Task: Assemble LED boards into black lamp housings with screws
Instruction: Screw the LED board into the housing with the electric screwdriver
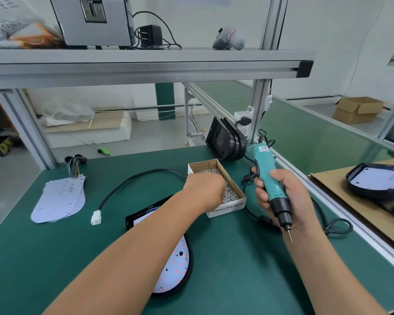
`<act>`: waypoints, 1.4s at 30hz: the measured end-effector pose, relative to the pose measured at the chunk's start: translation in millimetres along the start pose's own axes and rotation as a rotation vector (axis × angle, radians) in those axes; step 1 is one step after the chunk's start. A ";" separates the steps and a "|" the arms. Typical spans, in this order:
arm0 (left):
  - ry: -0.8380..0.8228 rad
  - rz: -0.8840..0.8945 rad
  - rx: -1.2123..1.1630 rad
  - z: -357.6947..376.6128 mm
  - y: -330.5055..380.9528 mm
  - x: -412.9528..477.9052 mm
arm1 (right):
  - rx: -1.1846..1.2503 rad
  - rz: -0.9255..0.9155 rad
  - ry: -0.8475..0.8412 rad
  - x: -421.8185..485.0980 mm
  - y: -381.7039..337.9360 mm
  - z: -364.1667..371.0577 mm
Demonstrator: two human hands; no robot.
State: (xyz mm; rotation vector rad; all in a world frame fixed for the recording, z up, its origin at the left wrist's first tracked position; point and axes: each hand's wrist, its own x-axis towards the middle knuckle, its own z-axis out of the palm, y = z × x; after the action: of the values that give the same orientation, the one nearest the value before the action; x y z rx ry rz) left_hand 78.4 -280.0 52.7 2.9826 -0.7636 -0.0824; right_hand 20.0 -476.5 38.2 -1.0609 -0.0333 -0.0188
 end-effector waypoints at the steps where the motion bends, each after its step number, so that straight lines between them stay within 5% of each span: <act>1: 0.017 -0.008 -0.016 1.1 -1.1 -0.2 | 0.004 -0.001 -0.002 0.0 -0.4 0.0; 28: 0.031 -0.075 -0.409 -4.5 -16.6 -7.3 | -0.044 -0.019 0.075 -6.4 -1.9 16.7; 34: 0.219 -0.161 -1.062 -33.9 -20.2 -26.0 | 0.009 -0.011 0.105 -7.4 -1.5 20.6; 39: 0.099 -0.240 -2.085 -49.7 -43.2 -82.3 | 0.083 -0.025 0.145 -9.9 4.8 24.9; 42: 0.080 -0.333 -2.334 -39.5 -57.8 -123.7 | 0.153 -0.047 0.190 -11.1 13.6 39.8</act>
State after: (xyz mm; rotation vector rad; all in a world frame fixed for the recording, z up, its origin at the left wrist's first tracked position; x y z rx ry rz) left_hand 0.4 -168.0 92.4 0.7736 0.1183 -0.4358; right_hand 8.7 -435.1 45.3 -0.9015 0.1103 -0.1572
